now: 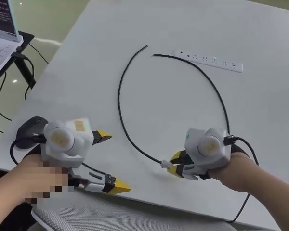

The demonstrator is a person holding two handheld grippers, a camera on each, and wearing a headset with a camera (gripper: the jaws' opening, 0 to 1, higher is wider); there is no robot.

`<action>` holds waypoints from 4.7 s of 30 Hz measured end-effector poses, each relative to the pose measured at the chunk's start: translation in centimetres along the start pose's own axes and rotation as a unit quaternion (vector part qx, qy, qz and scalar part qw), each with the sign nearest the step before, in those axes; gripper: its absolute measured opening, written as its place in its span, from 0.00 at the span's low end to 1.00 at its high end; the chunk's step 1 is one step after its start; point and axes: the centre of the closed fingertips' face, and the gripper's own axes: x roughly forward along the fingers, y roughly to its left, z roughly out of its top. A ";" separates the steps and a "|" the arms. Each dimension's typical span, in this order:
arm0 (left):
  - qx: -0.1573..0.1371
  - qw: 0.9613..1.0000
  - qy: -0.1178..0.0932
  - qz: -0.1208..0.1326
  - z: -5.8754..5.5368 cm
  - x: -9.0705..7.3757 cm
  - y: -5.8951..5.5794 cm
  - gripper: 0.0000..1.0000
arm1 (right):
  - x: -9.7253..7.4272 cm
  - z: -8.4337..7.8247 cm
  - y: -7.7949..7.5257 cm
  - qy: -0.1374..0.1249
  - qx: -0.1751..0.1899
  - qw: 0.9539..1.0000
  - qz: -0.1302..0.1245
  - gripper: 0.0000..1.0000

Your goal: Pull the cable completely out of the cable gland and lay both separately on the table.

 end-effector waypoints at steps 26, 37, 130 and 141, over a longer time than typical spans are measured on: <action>0.044 0.996 -0.066 -0.041 6.6 1.2 -1.9 0.83 | -6.8 5.5 1.6 -0.018 -0.027 0.999 0.002 0.06; 0.033 0.992 -0.097 -0.072 8.4 1.3 -2.6 0.71 | -8.1 7.2 2.2 -0.021 -0.055 0.998 0.003 0.06; 0.094 0.980 -0.117 -0.134 11.8 1.0 -5.6 0.15 | -10.9 8.7 2.5 -0.224 0.228 0.917 0.237 0.13; 0.096 0.982 -0.105 -0.128 11.8 1.6 -5.8 0.15 | -10.7 8.6 2.6 -0.221 0.247 0.902 0.276 0.09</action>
